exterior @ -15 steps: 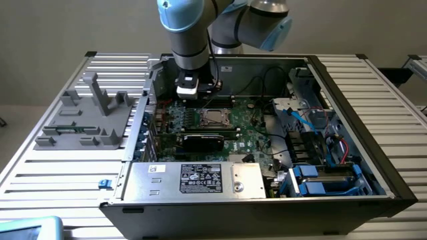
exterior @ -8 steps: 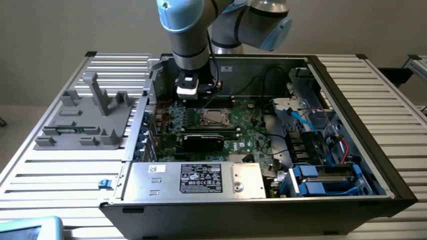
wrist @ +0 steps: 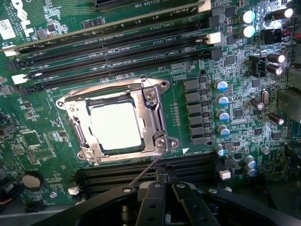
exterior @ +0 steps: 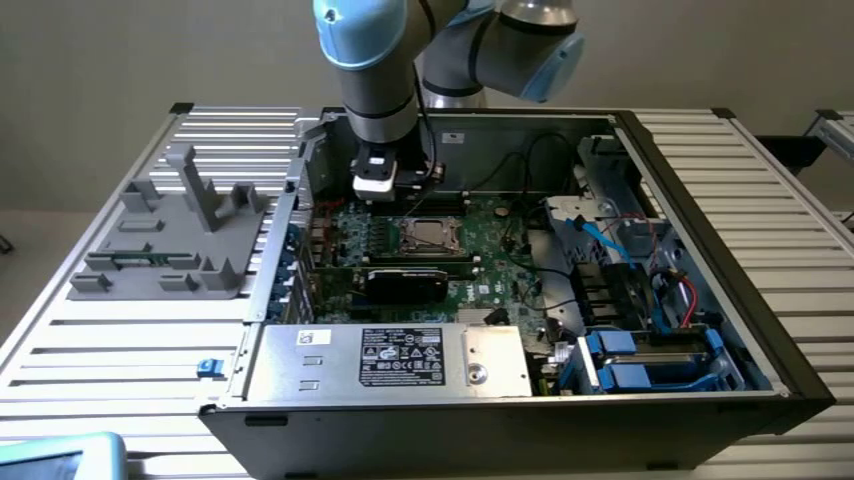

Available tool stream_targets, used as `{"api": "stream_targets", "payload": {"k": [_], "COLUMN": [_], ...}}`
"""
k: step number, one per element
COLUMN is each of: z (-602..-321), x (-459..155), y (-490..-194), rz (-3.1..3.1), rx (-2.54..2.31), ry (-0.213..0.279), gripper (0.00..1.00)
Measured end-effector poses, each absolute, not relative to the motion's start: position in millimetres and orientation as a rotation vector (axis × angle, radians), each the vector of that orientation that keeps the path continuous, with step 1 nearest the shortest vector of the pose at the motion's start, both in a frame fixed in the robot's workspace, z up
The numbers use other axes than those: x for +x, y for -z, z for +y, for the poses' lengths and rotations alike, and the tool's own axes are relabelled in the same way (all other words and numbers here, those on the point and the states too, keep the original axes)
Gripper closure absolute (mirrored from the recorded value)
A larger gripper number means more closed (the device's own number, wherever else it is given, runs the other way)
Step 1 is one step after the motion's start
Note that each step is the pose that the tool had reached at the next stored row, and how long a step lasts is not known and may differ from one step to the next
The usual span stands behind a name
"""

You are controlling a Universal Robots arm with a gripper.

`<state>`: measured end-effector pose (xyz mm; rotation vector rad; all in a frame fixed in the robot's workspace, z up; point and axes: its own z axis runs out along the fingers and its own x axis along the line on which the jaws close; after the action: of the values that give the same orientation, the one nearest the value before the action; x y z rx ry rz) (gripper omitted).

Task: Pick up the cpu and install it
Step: 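Install the first cpu locking lever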

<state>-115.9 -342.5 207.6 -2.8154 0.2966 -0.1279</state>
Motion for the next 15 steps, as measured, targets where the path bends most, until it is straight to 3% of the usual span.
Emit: {"api": "stream_targets", "payload": {"k": [15], "z": [-342.5], "x": [-107.9], "y": [-203.0], "rz": [0.345], "rx": [-2.811], "ry": [0.136], "gripper": [0.89]}}
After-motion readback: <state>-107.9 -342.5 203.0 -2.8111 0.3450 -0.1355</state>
